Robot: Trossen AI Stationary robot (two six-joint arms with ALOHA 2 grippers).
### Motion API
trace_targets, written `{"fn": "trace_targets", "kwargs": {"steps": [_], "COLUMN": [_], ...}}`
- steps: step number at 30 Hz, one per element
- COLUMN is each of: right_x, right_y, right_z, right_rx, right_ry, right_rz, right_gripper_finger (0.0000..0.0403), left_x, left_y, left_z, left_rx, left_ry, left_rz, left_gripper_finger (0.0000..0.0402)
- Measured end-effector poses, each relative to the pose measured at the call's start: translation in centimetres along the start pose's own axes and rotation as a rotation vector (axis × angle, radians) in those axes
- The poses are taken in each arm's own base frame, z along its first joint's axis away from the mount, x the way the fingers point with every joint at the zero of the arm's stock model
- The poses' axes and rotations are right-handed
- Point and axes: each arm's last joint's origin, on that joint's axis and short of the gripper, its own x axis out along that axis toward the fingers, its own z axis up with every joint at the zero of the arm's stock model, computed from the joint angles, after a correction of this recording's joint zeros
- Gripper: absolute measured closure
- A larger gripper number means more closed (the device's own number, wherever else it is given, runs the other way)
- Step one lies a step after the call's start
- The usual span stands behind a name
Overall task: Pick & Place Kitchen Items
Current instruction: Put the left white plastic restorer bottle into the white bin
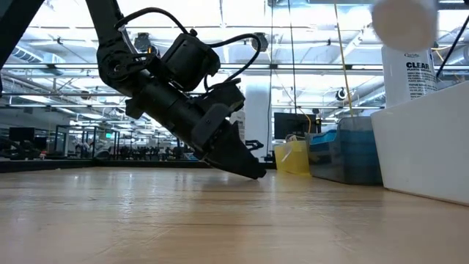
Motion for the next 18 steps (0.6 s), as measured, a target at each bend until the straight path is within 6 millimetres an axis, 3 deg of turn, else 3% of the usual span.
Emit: {"fn": "trace_targets", "kwargs": {"steps": [4, 10, 18], "right_x": [-1.6, -4.1, -4.9], "right_y": [0.4, 1.1, 2.0], "right_z": [0.6, -0.1, -2.1], "right_rx": [0.080, 0.167, 0.162], "right_ry": [0.030, 0.208, 0.406], "right_rz": [0.011, 0.034, 0.082], "right_gripper_finger": [0.0323, 0.0323, 0.0323], "left_x": [0.0, 0.0, 0.0], "left_y": [0.0, 0.0, 0.0], "left_z": [0.0, 0.0, 0.0], "left_rx": [0.018, 0.020, 0.020], "left_ry": [0.002, 0.002, 0.002], "left_rz": [0.001, 0.003, 0.004], "left_gripper_finger": [0.0124, 0.0124, 0.0124]}}
